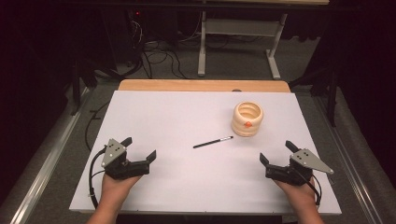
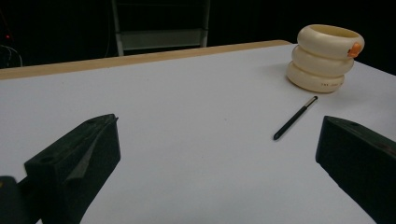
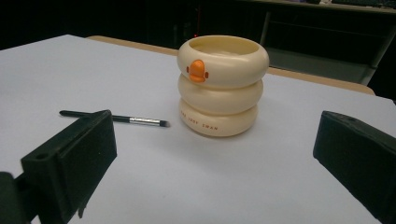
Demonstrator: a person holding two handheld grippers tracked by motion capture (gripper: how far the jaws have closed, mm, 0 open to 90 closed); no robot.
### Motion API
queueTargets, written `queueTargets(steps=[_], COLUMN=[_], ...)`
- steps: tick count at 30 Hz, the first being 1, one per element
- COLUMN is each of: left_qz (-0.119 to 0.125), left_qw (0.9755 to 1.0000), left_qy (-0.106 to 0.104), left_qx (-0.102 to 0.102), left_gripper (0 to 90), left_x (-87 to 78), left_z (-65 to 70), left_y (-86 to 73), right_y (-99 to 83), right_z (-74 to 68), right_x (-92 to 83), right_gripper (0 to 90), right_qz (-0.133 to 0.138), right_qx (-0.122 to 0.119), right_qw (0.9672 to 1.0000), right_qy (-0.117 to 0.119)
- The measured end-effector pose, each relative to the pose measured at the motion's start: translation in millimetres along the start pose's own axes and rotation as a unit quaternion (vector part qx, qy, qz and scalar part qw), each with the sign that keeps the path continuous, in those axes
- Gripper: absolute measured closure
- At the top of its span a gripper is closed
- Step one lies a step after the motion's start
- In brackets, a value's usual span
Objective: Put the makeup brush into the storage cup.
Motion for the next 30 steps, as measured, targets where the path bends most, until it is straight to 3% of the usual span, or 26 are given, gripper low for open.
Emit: queueTargets(steps=[30], left_qz=[-0.005], left_qw=[1.0], left_qy=[-0.006], left_qx=[0.001], left_gripper=[0.5], left_x=[2.4], left_z=[5.1], left_y=[-0.2], right_y=[-0.1], right_z=[-0.1], right_x=[0.5], right_gripper=[0.7], right_qz=[0.0], right_qx=[-0.002], right_qw=[1.0], right_qy=[-0.001])
Point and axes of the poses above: each handheld gripper's, and its own axes: x roughly forward along the jaws, y roughly out of its top, z roughly to its right, the point moved 6 cm from there along x, roughly forward along the jaws, and after that the axes turned 6 degrees about -x, right-handed, at the moved point
